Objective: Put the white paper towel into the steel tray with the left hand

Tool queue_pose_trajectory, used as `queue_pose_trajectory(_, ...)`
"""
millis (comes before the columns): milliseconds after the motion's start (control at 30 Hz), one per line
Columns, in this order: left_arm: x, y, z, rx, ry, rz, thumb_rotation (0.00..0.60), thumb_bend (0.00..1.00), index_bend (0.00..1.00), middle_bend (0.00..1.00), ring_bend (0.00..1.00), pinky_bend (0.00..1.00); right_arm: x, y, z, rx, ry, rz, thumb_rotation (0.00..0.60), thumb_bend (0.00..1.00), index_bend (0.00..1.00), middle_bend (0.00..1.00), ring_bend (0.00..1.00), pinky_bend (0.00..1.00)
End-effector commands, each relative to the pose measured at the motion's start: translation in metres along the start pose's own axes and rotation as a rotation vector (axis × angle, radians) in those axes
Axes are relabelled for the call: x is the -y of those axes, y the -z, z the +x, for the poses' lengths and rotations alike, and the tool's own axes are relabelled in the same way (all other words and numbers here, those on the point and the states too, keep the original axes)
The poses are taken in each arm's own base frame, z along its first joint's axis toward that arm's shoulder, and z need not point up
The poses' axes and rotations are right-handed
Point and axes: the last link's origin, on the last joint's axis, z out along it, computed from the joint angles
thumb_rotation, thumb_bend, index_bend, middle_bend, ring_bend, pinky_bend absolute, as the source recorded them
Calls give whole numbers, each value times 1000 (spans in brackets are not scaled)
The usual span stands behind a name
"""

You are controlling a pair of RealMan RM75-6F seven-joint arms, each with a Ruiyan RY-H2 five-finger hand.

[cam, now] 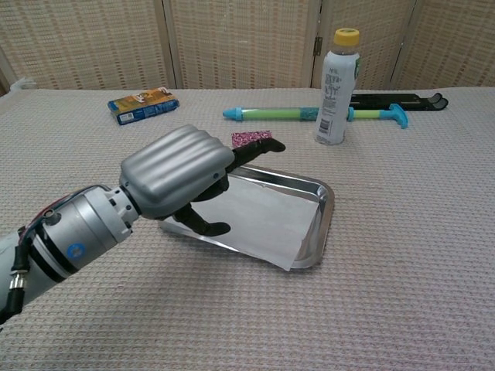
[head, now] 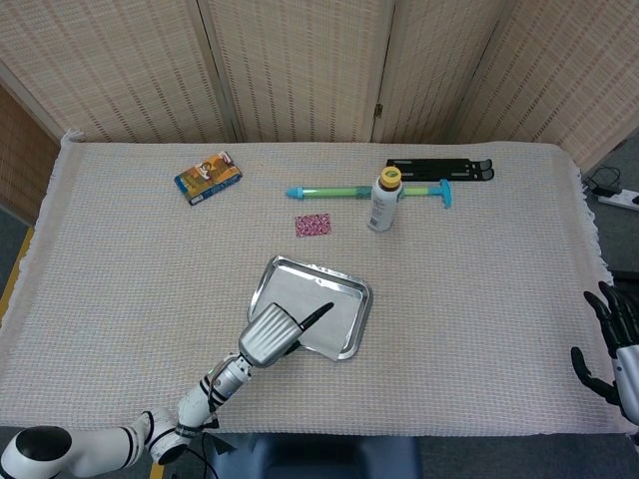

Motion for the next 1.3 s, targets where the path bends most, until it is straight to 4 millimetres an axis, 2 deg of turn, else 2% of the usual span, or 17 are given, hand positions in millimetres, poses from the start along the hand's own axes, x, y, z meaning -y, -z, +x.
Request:
queue_pose_trajectory(33,7,9,6,7,2,17,600,252,172,1000,1000,1000,-1,0,1,-1,-1,2,600,508,0,0,0,0)
queue_pose_trajectory(67,9,14,8,15,6,24,600,329,201,1000,1000,1000,-1,0,1,-1,-1,2,600,508,0,0,0,0)
queue_pose_trajectory(167,9,33,13,81,67,38,600,693,271,1000,1000,1000,-1,-1,-1,5,0,5,600,508,0,0,0,0)
queue_pose_trajectory(200,7,38,15,106,84,35,600,785,278,1000,1000,1000,0,-1,-1,6,1,6,600,508,0,0,0,0)
queue_pose_trajectory(300,-1,51,19,179,106,15,600,906,276,1000,1000,1000,3,-1,-4,11,2,15,600,507,0,0,0,0)
queue_pose_trajectory(400,-6,55,19,249,157,41,600,935,275,1000,1000,1000,6,1,-5,12,3,25,600,507,0,0,0,0)
queue_pose_trajectory(567,-10,48,14,339,215,83,600,974,263,1000,1000,1000,8,3,-6,17,-2,28,600,508,0,0,0,0)
queue_pose_trajectory(867,-19,35,0,334,189,86,600,979,243,1000,1000,1000,6,2,-4,16,-13,27,600,508,0,0,0,0)
queue_pose_trajectory(1300,-25,34,-12,355,160,68,600,980,253,1000,1000,1000,6,2,-4,22,-21,29,600,507,0,0,0,0)
